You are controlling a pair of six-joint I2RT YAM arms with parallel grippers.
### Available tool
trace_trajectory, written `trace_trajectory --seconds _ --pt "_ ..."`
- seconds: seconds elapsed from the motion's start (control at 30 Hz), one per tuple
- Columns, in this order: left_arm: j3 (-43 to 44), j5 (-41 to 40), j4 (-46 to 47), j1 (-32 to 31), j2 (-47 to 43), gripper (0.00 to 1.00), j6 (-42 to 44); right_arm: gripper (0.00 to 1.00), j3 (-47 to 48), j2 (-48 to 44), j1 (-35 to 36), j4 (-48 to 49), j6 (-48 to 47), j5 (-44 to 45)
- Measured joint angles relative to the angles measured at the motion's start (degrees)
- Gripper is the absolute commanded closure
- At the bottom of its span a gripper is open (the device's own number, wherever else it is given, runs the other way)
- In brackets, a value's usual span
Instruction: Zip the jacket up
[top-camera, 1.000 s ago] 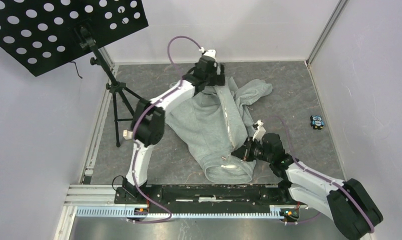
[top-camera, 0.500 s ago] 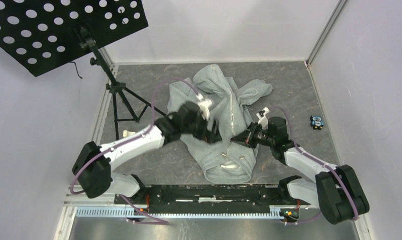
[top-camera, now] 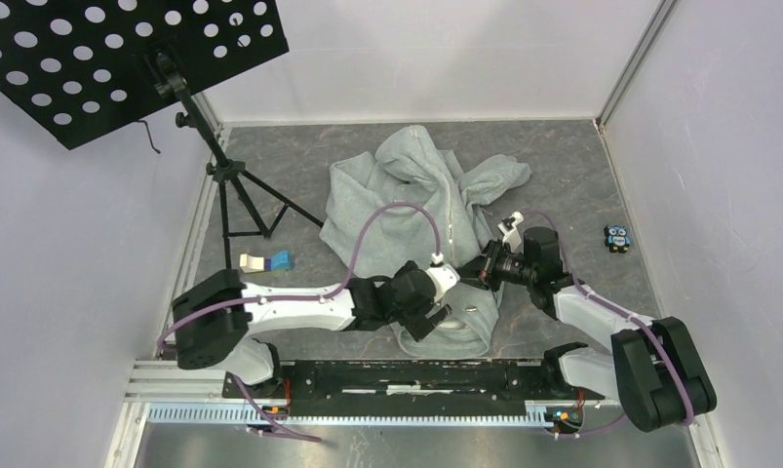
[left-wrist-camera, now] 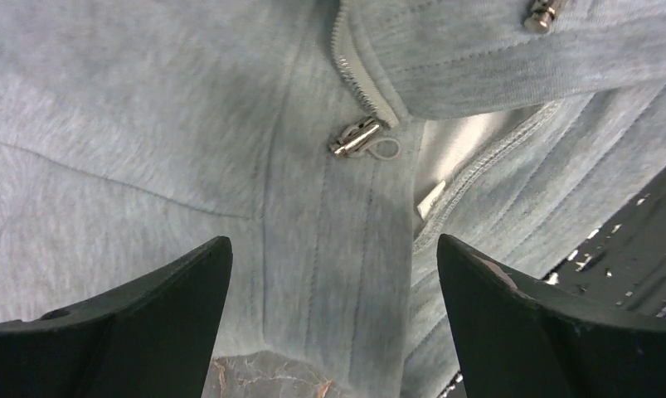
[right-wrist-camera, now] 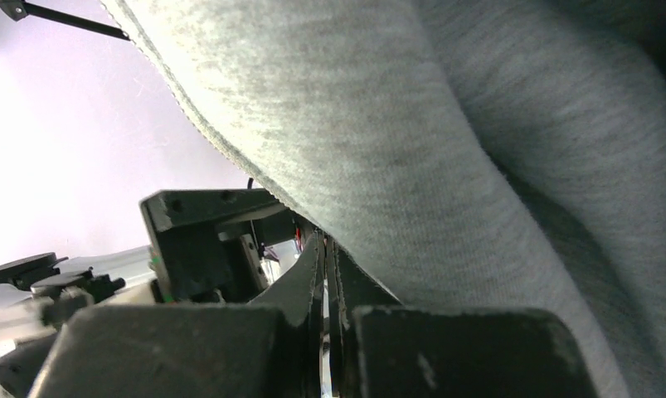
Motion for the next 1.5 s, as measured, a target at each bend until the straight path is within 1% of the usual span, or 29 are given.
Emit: trace_trajectory --seconds 0.03,0.07,0.13,0.23,0.3,0.4,0.47,0.5,0.6,0.67,0.77,0.87,1.0,1.07,1.1,1.13,1.17,1.2,1.27,1.3,1.33,1.43,1.5 --pt "0.4 -1.4 0.0 -1.0 1.3 0.03 0.6 1.00 0.0 -0.3 0.0 0.0 0.0 -0.1" --pt "0.9 -2.5 0.0 -1.9 2.6 0.06 1.1 1.00 0.0 -0.5 0.0 0.0 0.0 -0.1" --pt "1.9 -4.6 0.0 -3.2 4.8 0.28 1.8 1.00 0.0 -0.7 0.0 0.0 -0.1 -0.2" --pt "3.9 -9.6 -0.9 -4.1 8.2 0.52 1.6 1.00 0.2 -0.7 -0.1 -0.5 -0.6 -0.2" --pt "5.4 -13.9 -2.9 -4.2 10.4 0.67 1.1 1.00 0.3 -0.9 -0.2 -1.0 -1.1 -0.2" --pt "5.5 -17.8 -5.2 -4.2 10.1 0.89 -0.4 1.00 0.5 -1.4 -0.3 -1.7 -1.7 -0.2" --pt "5.2 -19.4 -7.2 -4.2 8.5 0.96 -1.9 1.00 0.9 -1.5 -0.3 -2.2 -2.1 -0.2" --pt "4.9 -19.8 -8.0 -4.2 7.1 0.98 -2.8 1.00 1.2 -1.5 -0.3 -2.3 -2.3 -0.3" --pt "2.5 -21.9 -10.9 -4.2 -0.9 0.98 -7.3 1.00 2.5 -0.7 -0.5 -3.0 -3.0 -0.7" --pt "-0.2 -23.3 -12.0 -4.2 -8.2 0.98 -11.8 1.00 3.0 0.1 -0.6 -3.0 -3.0 -1.1" --pt "-6.6 -24.3 -11.3 -4.2 -19.6 0.98 -19.8 1.00 3.6 1.8 -0.5 -3.0 -3.0 -2.8" --pt "-13.4 -24.4 -11.2 -4.2 -28.7 0.98 -26.7 1.00 4.7 3.8 -0.3 -2.8 -3.3 -3.4" --pt "-20.5 -23.1 -11.5 -4.2 -38.2 0.98 -35.2 1.00 4.9 4.9 -0.3 -2.6 -3.8 -4.2" --pt "-21.5 -22.9 -12.2 -4.2 -40.9 0.97 -38.6 1.00 5.0 4.9 -0.3 -2.8 -4.5 -4.5" --pt "-21.6 -22.8 -13.3 -4.2 -42.0 0.92 -39.8 1.00 5.2 4.9 -0.3 -3.3 -5.2 -4.5" --pt "-21.6 -22.8 -14.8 -4.2 -42.8 0.85 -40.7 1.00 5.4 4.9 -0.5 -3.6 -5.8 -4.1" --pt "-21.6 -22.7 -16.2 -4.1 -43.2 0.70 -41.3 1.00 5.7 4.9 -0.8 -3.9 -6.4 -4.0" --pt "-21.5 -22.6 -17.3 -4.1 -43.3 0.59 -41.8 1.00 5.9 4.9 -1.0 -4.2 -7.1 -3.8" --pt "-20.7 -22.1 -20.2 -4.1 -42.5 0.39 -42.8 1.00 6.2 4.9 -1.1 -4.6 -8.1 -3.6" --pt "-19.7 -21.6 -21.8 -4.1 -41.6 0.31 -43.3 1.00 6.2 4.9 -1.1 -4.7 -8.5 -3.6" --pt "-19.2 -21.4 -22.4 -4.1 -41.1 0.23 -43.2 1.00 6.2 4.9 -1.1 -4.8 -8.8 -3.6" --pt "-16.3 -19.4 -24.3 -4.1 -40.2 0.07 -42.7 1.00 6.2 4.9 -1.0 -5.0 -9.6 -3.6" --pt "-14.2 -17.9 -24.6 -4.1 -40.5 0.00 -41.5 1.00 6.2 4.9 -0.6 -5.1 -9.8 -3.3"
